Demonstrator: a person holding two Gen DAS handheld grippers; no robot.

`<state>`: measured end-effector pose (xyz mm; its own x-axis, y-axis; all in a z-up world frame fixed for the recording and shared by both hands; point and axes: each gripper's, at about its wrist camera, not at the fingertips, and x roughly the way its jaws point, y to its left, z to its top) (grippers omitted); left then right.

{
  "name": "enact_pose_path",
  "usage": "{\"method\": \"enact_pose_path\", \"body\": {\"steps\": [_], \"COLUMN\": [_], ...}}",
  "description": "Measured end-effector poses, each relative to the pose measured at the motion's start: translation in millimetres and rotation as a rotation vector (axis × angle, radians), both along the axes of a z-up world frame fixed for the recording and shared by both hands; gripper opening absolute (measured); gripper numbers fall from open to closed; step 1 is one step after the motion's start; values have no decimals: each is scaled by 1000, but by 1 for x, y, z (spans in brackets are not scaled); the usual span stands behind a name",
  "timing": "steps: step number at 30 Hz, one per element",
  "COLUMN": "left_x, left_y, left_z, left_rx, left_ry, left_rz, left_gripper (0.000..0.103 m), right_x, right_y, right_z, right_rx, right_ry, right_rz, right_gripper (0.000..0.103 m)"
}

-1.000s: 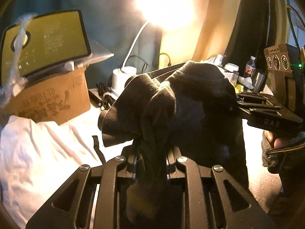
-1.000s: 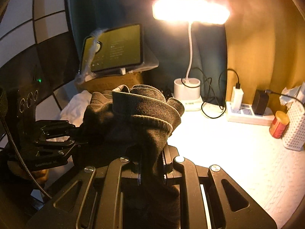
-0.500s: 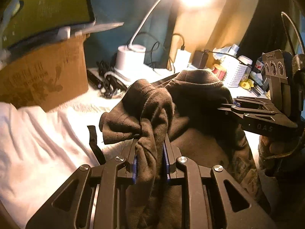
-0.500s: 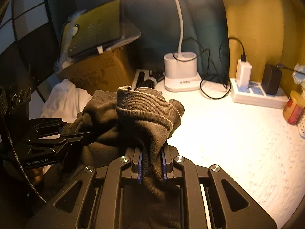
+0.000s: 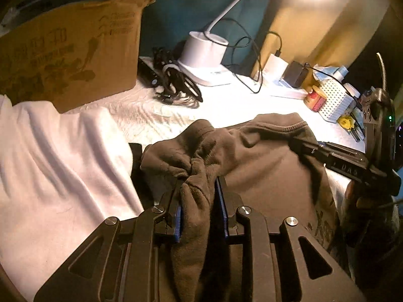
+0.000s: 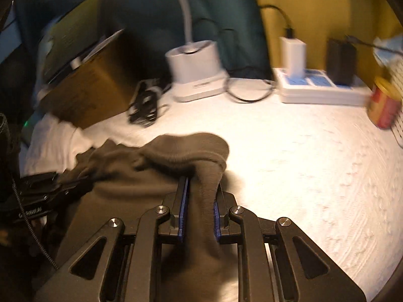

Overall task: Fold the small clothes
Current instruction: 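Lower the held shirt onto the bedspread with both tools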

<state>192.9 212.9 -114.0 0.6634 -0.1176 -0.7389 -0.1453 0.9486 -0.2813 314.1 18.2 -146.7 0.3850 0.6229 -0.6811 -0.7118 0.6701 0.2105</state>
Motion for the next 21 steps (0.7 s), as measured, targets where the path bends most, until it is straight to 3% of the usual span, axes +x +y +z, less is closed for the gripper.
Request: {"method": "enact_pose_path", "body": {"steps": [4,10,15,21], "left_x": [3,9,13,17], "left_y": [-2,4,8,9], "left_z": [1,0,0,1], "left_rx": [26,47,58,80], "left_ry": [-1,13,12,9], "left_rz": [11,43,75,107], "left_gripper": [26,39,40,40], "right_x": [8,12,14,21], "right_y": [-2,0,-1,-4], "right_z": [-5,-11,-12,-11], "right_rx": [-13,-24,-24,-37], "right_ry": [5,18,15,-4], "right_rz": [1,-4,-12,-89], "right_gripper": [17,22,24,49]}}
